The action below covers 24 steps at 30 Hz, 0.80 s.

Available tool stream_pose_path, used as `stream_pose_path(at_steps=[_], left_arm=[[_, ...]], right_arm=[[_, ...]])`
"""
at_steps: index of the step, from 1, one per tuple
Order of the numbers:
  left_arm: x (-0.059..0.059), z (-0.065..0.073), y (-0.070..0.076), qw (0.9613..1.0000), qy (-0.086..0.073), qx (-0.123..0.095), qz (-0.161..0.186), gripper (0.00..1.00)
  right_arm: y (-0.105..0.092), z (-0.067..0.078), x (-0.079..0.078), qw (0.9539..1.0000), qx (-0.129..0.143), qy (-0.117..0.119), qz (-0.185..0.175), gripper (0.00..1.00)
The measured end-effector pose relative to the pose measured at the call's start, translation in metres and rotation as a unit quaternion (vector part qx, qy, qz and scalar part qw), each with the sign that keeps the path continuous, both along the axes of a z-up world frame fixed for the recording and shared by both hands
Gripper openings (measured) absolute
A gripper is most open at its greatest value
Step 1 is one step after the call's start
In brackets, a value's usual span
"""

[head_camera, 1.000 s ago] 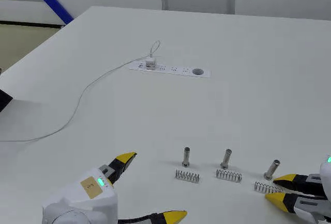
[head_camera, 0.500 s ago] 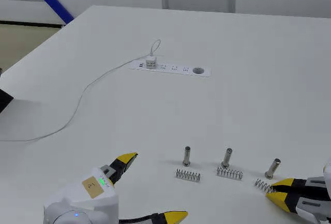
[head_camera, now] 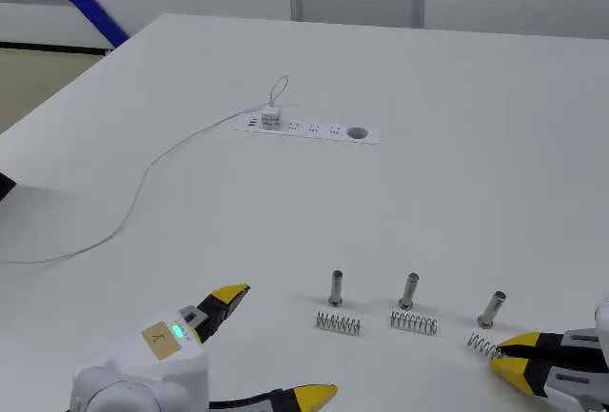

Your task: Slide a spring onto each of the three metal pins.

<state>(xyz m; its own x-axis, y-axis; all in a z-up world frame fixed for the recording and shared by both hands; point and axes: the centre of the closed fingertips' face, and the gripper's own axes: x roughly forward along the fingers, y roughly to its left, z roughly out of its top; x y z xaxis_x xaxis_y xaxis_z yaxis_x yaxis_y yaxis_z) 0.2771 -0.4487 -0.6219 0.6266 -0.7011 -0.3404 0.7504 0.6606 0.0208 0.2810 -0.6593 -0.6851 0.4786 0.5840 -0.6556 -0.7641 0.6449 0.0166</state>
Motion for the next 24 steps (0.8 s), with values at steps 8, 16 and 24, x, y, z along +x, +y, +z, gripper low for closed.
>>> stream_pose_path(at_steps=[8,16,24], left_arm=[[-0.004,0.003,-0.008,0.9998,-0.004,0.000,-0.020,0.79],[-0.001,0.013,-0.011,0.9996,-0.007,-0.017,-0.022,0.76],[0.002,0.021,-0.034,0.9978,0.003,-0.027,-0.060,0.73]], right_arm=[[0.016,0.029,0.003,0.9995,0.015,-0.021,0.017,0.11],[0.035,0.053,0.000,0.9976,0.009,-0.043,0.053,0.11],[0.056,0.068,-0.011,0.9945,0.009,-0.051,0.091,0.11]])
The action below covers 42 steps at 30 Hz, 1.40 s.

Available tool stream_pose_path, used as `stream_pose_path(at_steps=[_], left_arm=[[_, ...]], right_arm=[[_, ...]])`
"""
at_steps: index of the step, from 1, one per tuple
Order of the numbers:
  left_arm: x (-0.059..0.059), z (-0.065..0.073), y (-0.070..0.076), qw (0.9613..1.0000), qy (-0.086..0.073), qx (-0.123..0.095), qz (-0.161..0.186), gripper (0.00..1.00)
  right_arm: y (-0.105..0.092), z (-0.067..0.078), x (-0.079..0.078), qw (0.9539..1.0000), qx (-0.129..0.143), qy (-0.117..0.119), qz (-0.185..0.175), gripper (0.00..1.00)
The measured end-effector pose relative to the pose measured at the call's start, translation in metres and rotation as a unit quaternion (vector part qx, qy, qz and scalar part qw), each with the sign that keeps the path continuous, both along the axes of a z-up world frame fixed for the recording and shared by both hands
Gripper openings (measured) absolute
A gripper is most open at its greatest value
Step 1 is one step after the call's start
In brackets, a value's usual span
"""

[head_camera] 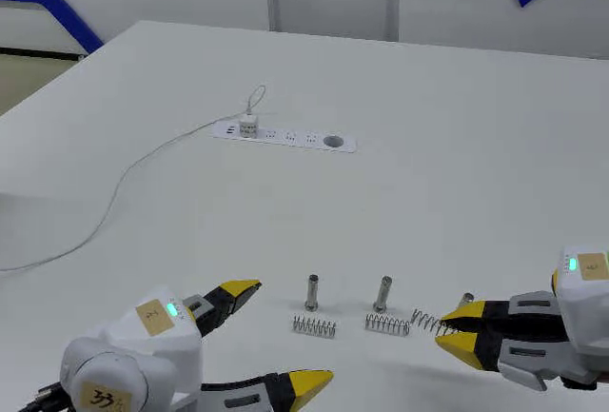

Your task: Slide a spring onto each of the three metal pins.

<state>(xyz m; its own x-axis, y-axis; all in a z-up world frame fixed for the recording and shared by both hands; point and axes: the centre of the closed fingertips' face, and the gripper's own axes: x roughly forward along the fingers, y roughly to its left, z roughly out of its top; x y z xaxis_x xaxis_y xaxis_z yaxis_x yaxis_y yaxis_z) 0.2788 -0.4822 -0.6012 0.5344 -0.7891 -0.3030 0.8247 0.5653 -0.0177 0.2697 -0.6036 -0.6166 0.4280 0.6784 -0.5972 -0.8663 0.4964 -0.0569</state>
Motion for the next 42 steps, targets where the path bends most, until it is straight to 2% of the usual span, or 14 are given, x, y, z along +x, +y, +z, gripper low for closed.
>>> stream_pose_path(at_steps=[6,8,12,15,18,21,23,26,30,32,34,38,40,42], left_arm=[[-0.004,0.008,-0.021,0.9991,-0.001,-0.006,-0.043,0.63],[-0.008,0.012,-0.029,0.9978,0.000,-0.012,-0.066,0.60],[-0.011,0.017,-0.039,0.9958,-0.004,-0.019,-0.089,0.56],[-0.012,0.016,-0.043,0.9948,-0.014,-0.005,-0.101,0.56],[-0.013,0.016,-0.046,0.9938,-0.016,-0.006,-0.110,0.54],[-0.017,0.017,-0.051,0.9922,-0.008,-0.011,-0.124,0.51],[-0.021,0.018,-0.054,0.9910,-0.008,-0.014,-0.133,0.48],[-0.025,0.018,-0.058,0.9892,-0.004,-0.014,-0.146,0.49],[-0.029,0.019,-0.062,0.9869,-0.004,-0.018,-0.161,0.44],[-0.029,0.019,-0.063,0.9856,-0.009,-0.012,-0.169,0.41],[-0.028,0.018,-0.064,0.9852,-0.008,-0.008,-0.171,0.40],[-0.027,0.019,-0.066,0.9847,-0.002,-0.011,-0.174,0.35],[-0.030,0.025,-0.070,0.9831,0.012,-0.034,-0.180,0.30],[-0.031,0.026,-0.071,0.9821,0.004,-0.029,-0.186,0.26]], right_arm=[[0.008,0.008,-0.005,0.9996,-0.011,-0.008,0.024,0.11],[0.011,0.011,-0.006,0.9992,-0.016,-0.011,0.034,0.11],[0.018,0.017,-0.009,0.9983,-0.021,-0.016,0.052,0.11],[0.024,0.019,-0.012,0.9976,-0.022,-0.015,0.063,0.11],[0.029,0.018,-0.016,0.9965,-0.028,-0.016,0.077,0.11],[0.035,0.018,-0.019,0.9954,-0.032,-0.017,0.089,0.11],[0.038,0.019,-0.020,0.9948,-0.033,-0.017,0.095,0.11],[0.042,0.020,-0.022,0.9943,-0.030,-0.013,0.102,0.11],[0.044,0.017,-0.026,0.9934,-0.033,-0.007,0.109,0.11],[0.045,0.018,-0.027,0.9934,-0.032,-0.007,0.110,0.11],[0.046,0.018,-0.028,0.9935,-0.028,-0.003,0.110,0.11],[0.047,0.019,-0.030,0.9926,-0.030,-0.003,0.118,0.11],[0.048,0.020,-0.033,0.9917,-0.029,0.000,0.125,0.11],[0.049,0.021,-0.035,0.9911,-0.027,-0.002,0.131,0.11]])
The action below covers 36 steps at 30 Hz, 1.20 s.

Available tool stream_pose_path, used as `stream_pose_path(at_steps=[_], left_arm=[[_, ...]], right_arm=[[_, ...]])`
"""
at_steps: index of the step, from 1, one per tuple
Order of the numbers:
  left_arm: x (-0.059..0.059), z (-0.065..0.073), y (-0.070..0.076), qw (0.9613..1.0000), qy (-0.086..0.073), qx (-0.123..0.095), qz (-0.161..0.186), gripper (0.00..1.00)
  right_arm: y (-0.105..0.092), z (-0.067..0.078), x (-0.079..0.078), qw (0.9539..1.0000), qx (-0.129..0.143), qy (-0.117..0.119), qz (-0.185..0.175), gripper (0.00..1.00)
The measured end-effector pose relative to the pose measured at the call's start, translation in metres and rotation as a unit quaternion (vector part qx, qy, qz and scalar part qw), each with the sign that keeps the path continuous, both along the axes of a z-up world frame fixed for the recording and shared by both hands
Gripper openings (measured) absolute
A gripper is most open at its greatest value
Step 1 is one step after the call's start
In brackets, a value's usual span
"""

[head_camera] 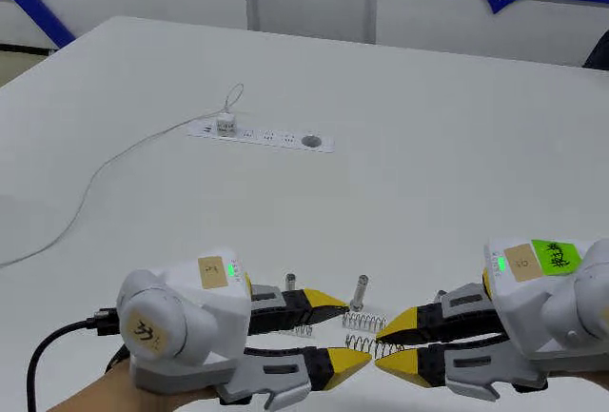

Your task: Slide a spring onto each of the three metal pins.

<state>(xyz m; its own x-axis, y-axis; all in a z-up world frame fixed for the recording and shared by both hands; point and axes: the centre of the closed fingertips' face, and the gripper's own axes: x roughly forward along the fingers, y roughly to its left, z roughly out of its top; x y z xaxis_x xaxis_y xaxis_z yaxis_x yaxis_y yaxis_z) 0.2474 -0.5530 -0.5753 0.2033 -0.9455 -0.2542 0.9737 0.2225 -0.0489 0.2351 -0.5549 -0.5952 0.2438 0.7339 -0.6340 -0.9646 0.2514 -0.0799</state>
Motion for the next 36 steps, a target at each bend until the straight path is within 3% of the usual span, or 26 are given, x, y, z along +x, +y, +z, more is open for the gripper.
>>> stream_pose_path(at_steps=[9,18,25,27,28,30,31,36], left_arm=[[-0.004,-0.009,-0.001,0.9994,0.008,0.022,-0.026,0.24],[-0.008,-0.005,-0.003,0.9987,0.016,0.023,-0.042,0.15],[-0.011,-0.004,-0.004,0.9978,0.018,0.029,-0.058,0.14],[-0.013,-0.004,-0.004,0.9973,0.005,0.034,-0.065,0.13],[-0.013,-0.004,-0.004,0.9964,-0.019,0.043,-0.071,0.13],[-0.016,-0.008,-0.003,0.9932,-0.045,0.067,-0.083,0.10],[-0.015,-0.006,-0.005,0.9923,-0.063,0.067,-0.083,0.10],[-0.016,-0.006,-0.004,0.9923,-0.066,0.067,-0.081,0.10]], right_arm=[[0.006,0.005,-0.002,0.9998,-0.003,-0.008,0.017,0.11],[0.006,0.009,0.000,0.9992,-0.014,-0.018,0.033,0.11],[0.006,0.010,-0.002,0.9980,-0.025,-0.027,0.050,0.11],[0.006,0.011,-0.003,0.9978,-0.025,-0.029,0.054,0.11],[0.006,0.011,-0.003,0.9977,-0.026,-0.030,0.055,0.11],[0.005,0.011,-0.002,0.9975,-0.029,-0.033,0.055,0.11],[0.005,0.010,-0.003,0.9974,-0.030,-0.033,0.057,0.11],[0.005,0.010,-0.004,0.9965,-0.036,-0.039,0.064,0.11]])
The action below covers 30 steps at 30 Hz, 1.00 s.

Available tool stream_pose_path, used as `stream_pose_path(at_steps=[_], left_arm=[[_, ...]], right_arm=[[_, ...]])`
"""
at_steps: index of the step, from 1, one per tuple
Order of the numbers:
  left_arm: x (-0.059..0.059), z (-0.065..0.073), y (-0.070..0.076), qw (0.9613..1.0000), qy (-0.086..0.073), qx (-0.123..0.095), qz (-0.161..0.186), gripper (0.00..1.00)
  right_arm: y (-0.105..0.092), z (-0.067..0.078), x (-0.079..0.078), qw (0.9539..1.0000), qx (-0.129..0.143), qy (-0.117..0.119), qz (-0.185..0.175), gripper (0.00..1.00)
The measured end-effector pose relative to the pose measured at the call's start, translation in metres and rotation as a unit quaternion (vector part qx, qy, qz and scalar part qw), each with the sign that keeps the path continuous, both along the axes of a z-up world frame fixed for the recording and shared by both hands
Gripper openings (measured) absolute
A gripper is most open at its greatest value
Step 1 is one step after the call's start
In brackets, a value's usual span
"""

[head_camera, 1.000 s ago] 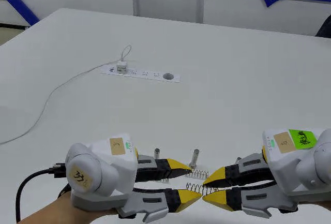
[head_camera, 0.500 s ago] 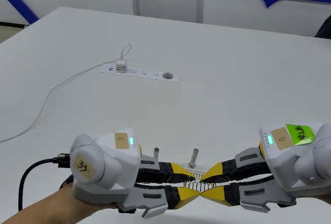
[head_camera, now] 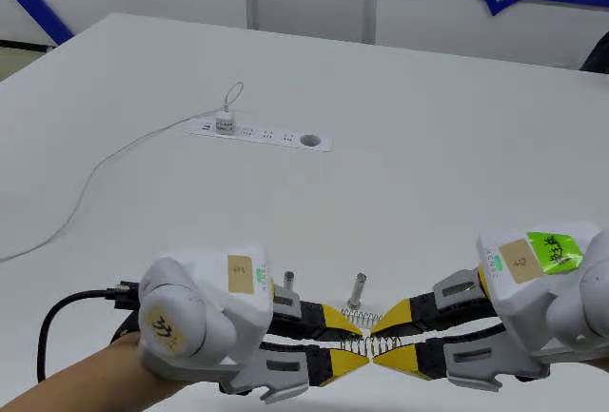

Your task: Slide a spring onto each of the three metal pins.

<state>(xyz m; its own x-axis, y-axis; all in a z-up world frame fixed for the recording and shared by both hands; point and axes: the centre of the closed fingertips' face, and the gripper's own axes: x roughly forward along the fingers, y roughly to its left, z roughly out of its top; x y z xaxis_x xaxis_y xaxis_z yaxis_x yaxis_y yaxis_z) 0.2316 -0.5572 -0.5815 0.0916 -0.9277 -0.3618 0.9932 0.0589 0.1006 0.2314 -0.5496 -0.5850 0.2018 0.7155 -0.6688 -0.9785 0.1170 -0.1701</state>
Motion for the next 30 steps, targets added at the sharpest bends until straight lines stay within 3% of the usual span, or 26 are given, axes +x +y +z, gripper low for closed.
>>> stream_pose_path(at_steps=[5,9,11,13,18,22,30], left_arm=[[0.000,0.002,0.001,1.0000,-0.002,-0.004,0.003,0.10],[0.003,0.006,0.002,0.9999,-0.001,-0.010,0.007,0.10],[0.001,0.006,0.002,1.0000,0.000,-0.008,0.003,0.10],[0.001,0.008,0.003,0.9999,-0.001,-0.011,0.002,0.10],[0.000,0.006,0.001,0.9999,-0.016,0.001,-0.005,0.10],[-0.002,0.005,-0.001,0.9993,-0.033,0.013,-0.012,0.10],[0.001,0.007,-0.001,0.9991,-0.041,0.011,-0.005,0.10]], right_arm=[[0.000,0.002,0.001,1.0000,0.004,0.002,-0.003,0.12],[-0.004,-0.004,0.002,0.9999,-0.014,0.003,-0.006,0.15],[-0.003,-0.001,0.004,0.9999,-0.005,-0.011,-0.006,0.12],[-0.004,0.001,0.002,1.0000,-0.002,-0.004,-0.006,0.12],[-0.004,0.001,0.001,1.0000,-0.002,0.002,-0.004,0.11],[-0.004,0.007,-0.002,0.9998,0.013,0.012,-0.008,0.11],[0.001,0.023,-0.001,0.9979,0.056,0.025,-0.020,0.11]])
